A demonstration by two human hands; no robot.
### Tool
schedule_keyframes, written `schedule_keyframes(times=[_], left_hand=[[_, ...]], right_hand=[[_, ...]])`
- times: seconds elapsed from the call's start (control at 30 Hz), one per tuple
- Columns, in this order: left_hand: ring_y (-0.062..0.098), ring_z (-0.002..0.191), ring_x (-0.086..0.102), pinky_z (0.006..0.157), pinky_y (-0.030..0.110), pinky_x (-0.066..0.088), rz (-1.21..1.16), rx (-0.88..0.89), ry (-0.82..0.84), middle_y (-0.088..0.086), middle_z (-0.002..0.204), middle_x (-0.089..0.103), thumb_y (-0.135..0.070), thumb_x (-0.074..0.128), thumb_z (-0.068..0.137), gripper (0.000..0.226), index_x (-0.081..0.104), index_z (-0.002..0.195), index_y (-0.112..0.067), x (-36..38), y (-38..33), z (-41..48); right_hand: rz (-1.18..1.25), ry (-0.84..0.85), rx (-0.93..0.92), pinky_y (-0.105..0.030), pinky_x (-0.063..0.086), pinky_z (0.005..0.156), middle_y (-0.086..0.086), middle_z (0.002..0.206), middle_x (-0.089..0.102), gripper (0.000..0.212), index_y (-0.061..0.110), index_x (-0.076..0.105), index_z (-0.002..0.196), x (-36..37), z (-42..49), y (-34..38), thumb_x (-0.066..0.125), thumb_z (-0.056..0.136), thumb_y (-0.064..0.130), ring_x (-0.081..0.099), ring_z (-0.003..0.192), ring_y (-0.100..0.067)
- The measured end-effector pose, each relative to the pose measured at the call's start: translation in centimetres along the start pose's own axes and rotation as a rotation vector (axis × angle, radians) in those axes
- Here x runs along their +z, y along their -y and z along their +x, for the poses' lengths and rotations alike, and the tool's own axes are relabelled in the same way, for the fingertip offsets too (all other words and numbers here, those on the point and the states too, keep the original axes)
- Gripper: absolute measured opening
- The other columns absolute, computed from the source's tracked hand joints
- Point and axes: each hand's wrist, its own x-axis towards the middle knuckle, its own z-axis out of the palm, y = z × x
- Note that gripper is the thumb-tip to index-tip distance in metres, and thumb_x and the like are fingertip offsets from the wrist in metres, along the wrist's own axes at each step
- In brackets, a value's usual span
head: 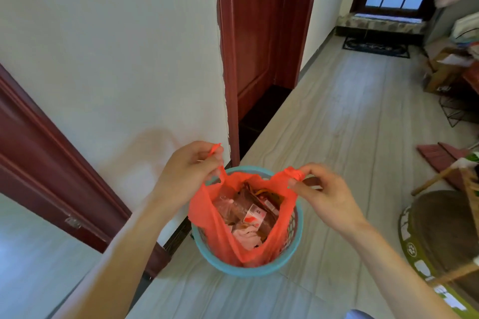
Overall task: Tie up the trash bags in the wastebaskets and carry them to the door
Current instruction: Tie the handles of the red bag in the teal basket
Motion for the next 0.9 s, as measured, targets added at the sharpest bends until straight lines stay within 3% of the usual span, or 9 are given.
schedule_keyframes(times=[0.17, 0.23, 0.3, 0.47, 0.67, 0.73, 0.8, 0.87, 0.9], left_hand=[[0.005, 0.096, 0.066, 0.086, 0.025, 0.047, 0.156, 0.083, -0.02, -0.01, 0.1, 0.071, -0.02, 0.071, 0.087, 0.023, 0.067, 0.105, -0.033, -0.5, 1.6, 1.2], [-0.002, 0.097, 0.062, 0.089, 0.028, 0.049, 0.189, 0.081, -0.09, -0.016, 0.105, 0.067, -0.031, 0.076, 0.081, 0.03, 0.06, 0.106, -0.037, -0.7, 3.2, 0.9], [-0.004, 0.105, 0.057, 0.091, 0.031, 0.048, 0.183, 0.066, -0.182, -0.017, 0.116, 0.058, -0.049, 0.079, 0.068, 0.055, 0.052, 0.114, -0.036, -1.0, 5.3, 0.1], [0.01, 0.137, 0.032, 0.111, 0.041, 0.035, 0.24, 0.015, -0.228, -0.01, 0.151, 0.025, -0.07, 0.075, 0.05, 0.117, 0.02, 0.148, -0.038, -1.5, 10.6, -1.3], [0.01, 0.148, 0.012, 0.118, 0.044, 0.025, 0.325, 0.03, -0.122, -0.014, 0.16, 0.006, -0.069, 0.079, 0.055, 0.131, -0.001, 0.153, -0.036, -0.5, 11.9, 0.5], [0.009, 0.148, 0.008, 0.12, 0.042, 0.021, 0.366, 0.049, -0.121, -0.014, 0.161, 0.005, -0.063, 0.082, 0.059, 0.126, 0.002, 0.154, -0.037, 0.3, 10.8, 2.8], [0.01, 0.148, 0.009, 0.12, 0.039, 0.02, 0.44, 0.027, -0.097, -0.011, 0.161, 0.01, -0.057, 0.081, 0.065, 0.102, 0.024, 0.148, -0.043, 1.3, 10.0, 5.5], [0.02, 0.136, 0.038, 0.112, 0.042, 0.035, 0.512, 0.016, -0.095, 0.002, 0.144, 0.045, -0.055, 0.071, 0.074, 0.033, 0.061, 0.104, -0.045, 3.0, 9.0, 7.3], [0.022, 0.116, 0.056, 0.101, 0.043, 0.045, 0.479, 0.022, -0.112, 0.003, 0.117, 0.063, -0.053, 0.062, 0.08, 0.018, 0.062, 0.079, -0.035, 4.0, 8.4, 7.4]], right_hand=[[-0.042, -0.053, 0.03, -0.04, 0.053, 0.074, 0.0, 0.081, 0.073, 0.009, 0.029, 0.063, 0.082, 0.5, 1.0, -0.2, 0.072, 0.086, 0.031, 0.068, 0.076, -0.025], [-0.004, -0.113, 0.027, -0.036, 0.053, 0.075, 0.005, 0.087, 0.072, 0.01, 0.031, 0.064, 0.086, 0.2, 0.8, -0.6, 0.074, 0.084, 0.029, 0.068, 0.079, -0.02], [0.024, -0.134, 0.034, -0.029, 0.051, 0.073, 0.012, 0.095, 0.07, 0.019, 0.032, 0.063, 0.093, 0.1, 0.0, -1.1, 0.077, 0.082, 0.028, 0.066, 0.08, -0.011], [0.04, -0.146, 0.137, -0.03, 0.053, 0.08, 0.021, 0.122, 0.057, 0.06, 0.044, 0.051, 0.111, 0.7, -2.8, -4.4, 0.083, 0.062, 0.054, 0.062, 0.102, -0.002], [-0.044, -0.076, 0.183, -0.035, 0.044, 0.104, 0.016, 0.147, 0.034, 0.132, 0.037, 0.024, 0.149, 2.8, -4.1, -6.8, 0.076, 0.037, 0.083, 0.045, 0.128, -0.004], [-0.023, -0.06, 0.175, -0.038, 0.035, 0.113, 0.016, 0.157, 0.021, 0.14, 0.039, 0.009, 0.153, 3.3, -2.0, -6.8, 0.08, 0.04, 0.079, 0.033, 0.139, -0.005], [-0.023, -0.051, 0.119, -0.038, 0.025, 0.119, 0.017, 0.161, 0.013, 0.136, 0.04, 0.005, 0.153, 4.1, 1.0, -6.8, 0.083, 0.047, 0.073, 0.021, 0.147, -0.003], [-0.056, -0.054, 0.082, -0.028, 0.027, 0.118, 0.012, 0.158, 0.026, 0.112, 0.039, 0.019, 0.152, 5.2, 3.7, -6.5, 0.079, 0.062, 0.067, 0.027, 0.145, -0.004], [-0.082, -0.079, 0.072, -0.014, 0.031, 0.111, 0.01, 0.148, 0.044, 0.087, 0.04, 0.032, 0.148, 5.7, 4.5, -6.4, 0.073, 0.075, 0.06, 0.041, 0.136, -0.003]])
